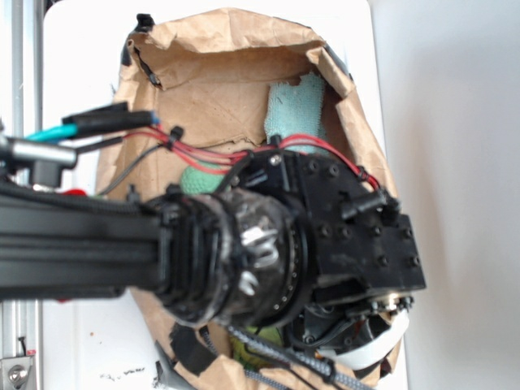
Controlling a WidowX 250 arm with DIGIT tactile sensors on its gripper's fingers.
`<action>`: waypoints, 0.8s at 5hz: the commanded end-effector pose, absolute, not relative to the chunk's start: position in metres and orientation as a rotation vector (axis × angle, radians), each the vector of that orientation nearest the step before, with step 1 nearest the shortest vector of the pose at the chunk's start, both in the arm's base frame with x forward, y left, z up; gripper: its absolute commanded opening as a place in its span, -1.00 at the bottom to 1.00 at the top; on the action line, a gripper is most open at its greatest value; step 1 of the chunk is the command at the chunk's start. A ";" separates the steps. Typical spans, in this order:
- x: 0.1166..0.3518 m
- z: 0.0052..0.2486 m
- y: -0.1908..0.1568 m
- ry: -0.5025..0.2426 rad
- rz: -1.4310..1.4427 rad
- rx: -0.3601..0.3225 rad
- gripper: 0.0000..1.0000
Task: Grab the green animal.
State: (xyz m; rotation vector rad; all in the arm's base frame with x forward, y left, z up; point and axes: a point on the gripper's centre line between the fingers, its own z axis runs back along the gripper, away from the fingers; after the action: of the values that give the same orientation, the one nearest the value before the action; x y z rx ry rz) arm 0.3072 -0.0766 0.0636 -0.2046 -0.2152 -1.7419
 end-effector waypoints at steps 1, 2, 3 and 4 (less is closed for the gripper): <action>0.314 0.054 -0.092 -0.201 -1.836 -0.143 1.00; 0.315 0.039 -0.096 -0.148 -1.840 -0.195 1.00; 0.317 0.043 -0.095 -0.145 -1.811 -0.241 -1.00; 0.319 0.055 -0.093 -0.187 -1.796 -0.241 -1.00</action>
State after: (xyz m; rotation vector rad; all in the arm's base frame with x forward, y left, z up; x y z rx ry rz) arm 0.3249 -0.0809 0.0367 -0.2760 -0.1315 -1.7840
